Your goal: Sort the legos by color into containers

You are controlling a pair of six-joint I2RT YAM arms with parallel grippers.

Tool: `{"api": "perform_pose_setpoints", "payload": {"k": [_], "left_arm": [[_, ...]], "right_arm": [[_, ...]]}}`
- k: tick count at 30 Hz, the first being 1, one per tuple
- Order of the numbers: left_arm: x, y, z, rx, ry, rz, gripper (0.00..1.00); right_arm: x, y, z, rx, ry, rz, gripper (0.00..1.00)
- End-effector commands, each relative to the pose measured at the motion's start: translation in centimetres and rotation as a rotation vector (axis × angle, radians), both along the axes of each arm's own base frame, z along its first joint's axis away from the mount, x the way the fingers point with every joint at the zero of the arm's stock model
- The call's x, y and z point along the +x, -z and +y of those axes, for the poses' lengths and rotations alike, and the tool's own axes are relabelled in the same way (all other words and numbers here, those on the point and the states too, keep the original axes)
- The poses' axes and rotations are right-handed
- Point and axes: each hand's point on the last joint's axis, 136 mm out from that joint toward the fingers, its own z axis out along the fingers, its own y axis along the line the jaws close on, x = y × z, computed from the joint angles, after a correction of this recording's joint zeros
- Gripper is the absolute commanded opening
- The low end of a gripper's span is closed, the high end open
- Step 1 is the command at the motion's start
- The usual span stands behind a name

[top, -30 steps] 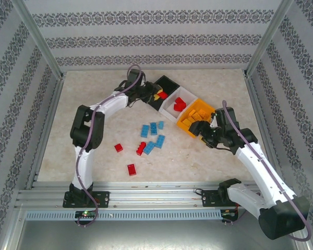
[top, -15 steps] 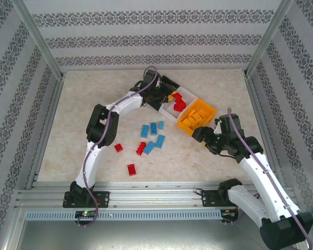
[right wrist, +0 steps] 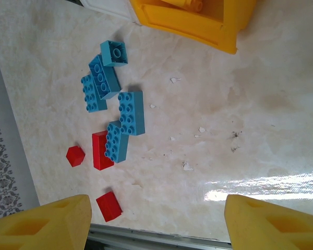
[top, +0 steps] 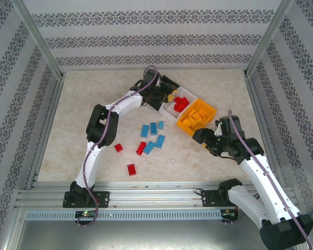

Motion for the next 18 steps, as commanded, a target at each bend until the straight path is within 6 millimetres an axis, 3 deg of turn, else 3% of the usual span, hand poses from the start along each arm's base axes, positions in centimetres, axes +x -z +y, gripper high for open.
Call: {"api": "perform_pose_setpoints", "payload": {"k": [1, 10, 18], "left_arm": [[-0.5, -1.0, -0.3, 0.003, 0.022, -0.009, 0.37], [-0.6, -1.7, -0.2, 0.017, 0.035, -0.028, 0.37], [-2.5, -4.4, 1.0, 0.094, 0.098, -0.094, 0.38]], "right_arm": [[0.0, 0.4, -0.4, -0.005, 0.021, 0.018, 0.68], [0.2, 0.6, 0.0, 0.005, 0.007, 0.027, 0.69], [0.8, 0.6, 0.7, 0.026, -0.016, 0.029, 0.69]]}}
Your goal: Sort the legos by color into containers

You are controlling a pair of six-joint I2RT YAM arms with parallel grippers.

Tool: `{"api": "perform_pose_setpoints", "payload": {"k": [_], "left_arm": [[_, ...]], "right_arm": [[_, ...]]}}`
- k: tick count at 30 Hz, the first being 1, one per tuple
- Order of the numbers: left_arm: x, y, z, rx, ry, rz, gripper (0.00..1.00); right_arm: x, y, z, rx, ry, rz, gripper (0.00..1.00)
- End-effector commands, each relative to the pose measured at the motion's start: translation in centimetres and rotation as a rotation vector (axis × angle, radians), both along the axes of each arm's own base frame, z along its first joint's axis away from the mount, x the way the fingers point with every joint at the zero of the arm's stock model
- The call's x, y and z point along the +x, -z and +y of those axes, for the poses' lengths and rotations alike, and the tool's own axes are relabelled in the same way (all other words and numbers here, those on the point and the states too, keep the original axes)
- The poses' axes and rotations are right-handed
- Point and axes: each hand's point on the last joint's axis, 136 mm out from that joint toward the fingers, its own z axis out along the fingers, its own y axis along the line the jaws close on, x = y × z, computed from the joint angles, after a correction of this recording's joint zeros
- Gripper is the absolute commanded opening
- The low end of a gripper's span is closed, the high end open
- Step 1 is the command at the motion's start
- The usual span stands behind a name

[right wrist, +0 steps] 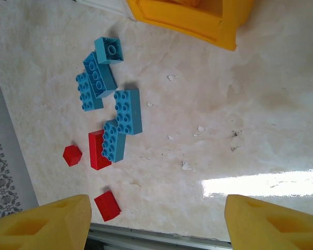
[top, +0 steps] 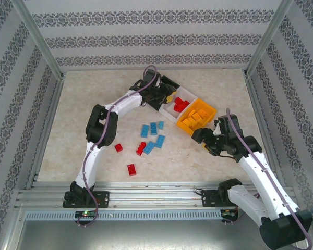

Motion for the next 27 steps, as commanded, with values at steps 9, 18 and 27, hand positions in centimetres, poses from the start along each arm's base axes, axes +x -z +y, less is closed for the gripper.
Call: {"api": "perform_pose_setpoints", "payload": {"k": [9, 18, 27], "left_arm": [[-6.8, -5.6, 6.6, 0.315, 0.156, -0.134, 0.50], [-14.0, -3.8, 15.3, 0.551, 0.170, -0.079, 0.73], [-23.1, 0.7, 22.5, 0.812, 0.218, 0.110, 1.00]], "right_arm": [[2.2, -0.2, 3.3, 0.012, -0.107, 0.003, 0.68], [3.4, 0.4, 6.7, 0.001, -0.201, 0.016, 0.68], [4.5, 1.7, 10.9, -0.002, -0.322, 0.053, 0.68]]}}
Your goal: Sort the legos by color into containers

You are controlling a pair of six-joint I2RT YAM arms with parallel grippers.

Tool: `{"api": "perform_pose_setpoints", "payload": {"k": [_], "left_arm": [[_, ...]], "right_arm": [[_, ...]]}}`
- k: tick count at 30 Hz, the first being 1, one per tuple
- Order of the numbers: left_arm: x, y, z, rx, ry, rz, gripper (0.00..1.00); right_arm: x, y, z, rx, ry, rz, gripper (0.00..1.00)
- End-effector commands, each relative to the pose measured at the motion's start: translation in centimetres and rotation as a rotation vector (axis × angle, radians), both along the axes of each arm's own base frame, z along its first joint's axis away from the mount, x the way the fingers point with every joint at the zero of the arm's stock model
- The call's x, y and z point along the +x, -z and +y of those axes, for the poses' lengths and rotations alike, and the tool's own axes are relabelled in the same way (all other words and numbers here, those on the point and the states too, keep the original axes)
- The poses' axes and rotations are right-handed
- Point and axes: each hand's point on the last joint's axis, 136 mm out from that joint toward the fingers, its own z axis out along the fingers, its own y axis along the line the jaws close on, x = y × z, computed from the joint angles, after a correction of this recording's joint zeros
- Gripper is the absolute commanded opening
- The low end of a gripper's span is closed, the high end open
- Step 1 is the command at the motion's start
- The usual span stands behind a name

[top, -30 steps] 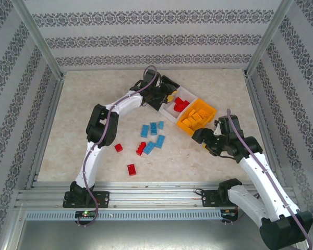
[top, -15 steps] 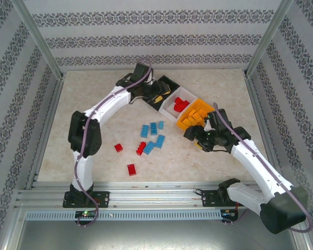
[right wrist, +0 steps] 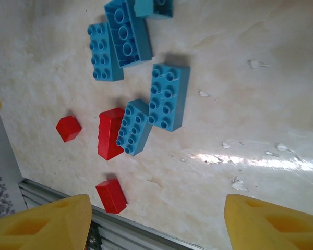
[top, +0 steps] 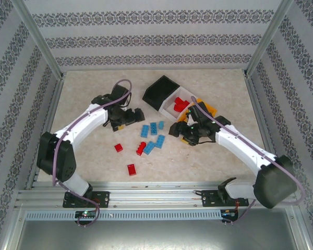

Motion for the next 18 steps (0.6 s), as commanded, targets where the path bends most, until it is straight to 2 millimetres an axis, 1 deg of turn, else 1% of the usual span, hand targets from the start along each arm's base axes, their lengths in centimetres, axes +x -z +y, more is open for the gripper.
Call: {"api": "perform_pose_setpoints", "payload": {"k": [1, 4, 6, 7, 9, 12, 14, 15, 18], "left_arm": [[-3.8, 1.4, 3.7, 0.166, 0.007, 0.082, 1.00], [-6.2, 3.4, 5.2, 0.215, -0.033, 0.166, 1.00], [-7.5, 4.6, 5.8, 0.228, -0.080, 0.210, 1.00], [-8.0, 5.4, 5.9, 0.222, -0.113, 0.232, 1.00], [-8.6, 6.6, 5.5, 0.174, -0.174, 0.253, 1.00], [-9.0, 8.2, 5.0, 0.106, -0.292, 0.261, 0.97], [-8.9, 9.1, 4.9, 0.074, -0.350, 0.254, 0.86], [-8.6, 9.3, 4.8, 0.060, -0.374, 0.246, 0.82], [-8.2, 10.0, 4.8, 0.048, -0.416, 0.251, 0.80]], "right_arm": [[0.7, -1.0, 1.9, 0.029, -0.061, -0.031, 0.68], [0.9, -1.0, 2.7, 0.029, -0.085, -0.032, 0.68], [0.8, -1.0, 2.9, 0.028, -0.094, -0.029, 0.68], [0.9, -0.9, 2.9, 0.027, -0.096, -0.028, 0.68], [0.9, -0.9, 3.0, 0.028, -0.098, -0.029, 0.68], [0.8, -0.9, 2.9, 0.028, -0.097, -0.030, 0.68], [0.7, -0.9, 2.7, 0.024, -0.094, -0.034, 0.68], [0.6, -1.0, 2.7, 0.024, -0.093, -0.037, 0.68], [0.3, -0.9, 2.4, 0.023, -0.086, -0.039, 0.68]]}}
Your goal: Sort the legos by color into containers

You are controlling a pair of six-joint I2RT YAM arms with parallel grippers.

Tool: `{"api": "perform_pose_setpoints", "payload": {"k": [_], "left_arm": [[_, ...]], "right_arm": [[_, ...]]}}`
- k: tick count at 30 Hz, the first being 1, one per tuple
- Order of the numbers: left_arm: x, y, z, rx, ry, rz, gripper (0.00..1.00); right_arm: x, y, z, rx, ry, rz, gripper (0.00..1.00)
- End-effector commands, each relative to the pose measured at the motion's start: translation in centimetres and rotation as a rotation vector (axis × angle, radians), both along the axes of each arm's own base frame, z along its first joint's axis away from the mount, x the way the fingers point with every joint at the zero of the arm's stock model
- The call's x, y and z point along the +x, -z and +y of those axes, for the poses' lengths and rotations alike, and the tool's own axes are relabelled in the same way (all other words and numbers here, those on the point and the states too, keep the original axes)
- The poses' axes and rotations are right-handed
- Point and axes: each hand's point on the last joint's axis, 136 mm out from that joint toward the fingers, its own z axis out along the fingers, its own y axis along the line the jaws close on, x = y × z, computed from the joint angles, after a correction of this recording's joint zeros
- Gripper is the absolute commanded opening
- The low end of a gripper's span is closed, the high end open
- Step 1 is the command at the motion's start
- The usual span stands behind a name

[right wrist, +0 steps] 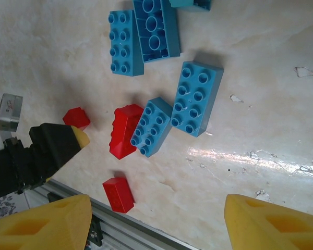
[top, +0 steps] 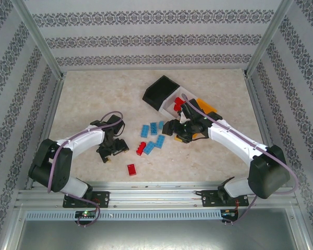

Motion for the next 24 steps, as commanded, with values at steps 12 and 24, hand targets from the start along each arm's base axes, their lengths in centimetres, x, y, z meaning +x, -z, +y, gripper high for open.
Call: {"api": "perform_pose_setpoints", "payload": {"k": [12, 24], "left_arm": [[4.4, 0.6, 0.4, -0.093, -0.158, -0.077, 0.73], [6.2, 1.1, -0.5, -0.141, -0.138, -0.078, 0.43]], "right_arm": [[-1.1, -0.4, -0.5, 0.004, -0.004, -0.027, 0.68], [-1.0, -0.6, -0.7, -0.004, 0.011, -0.032, 0.68]]}}
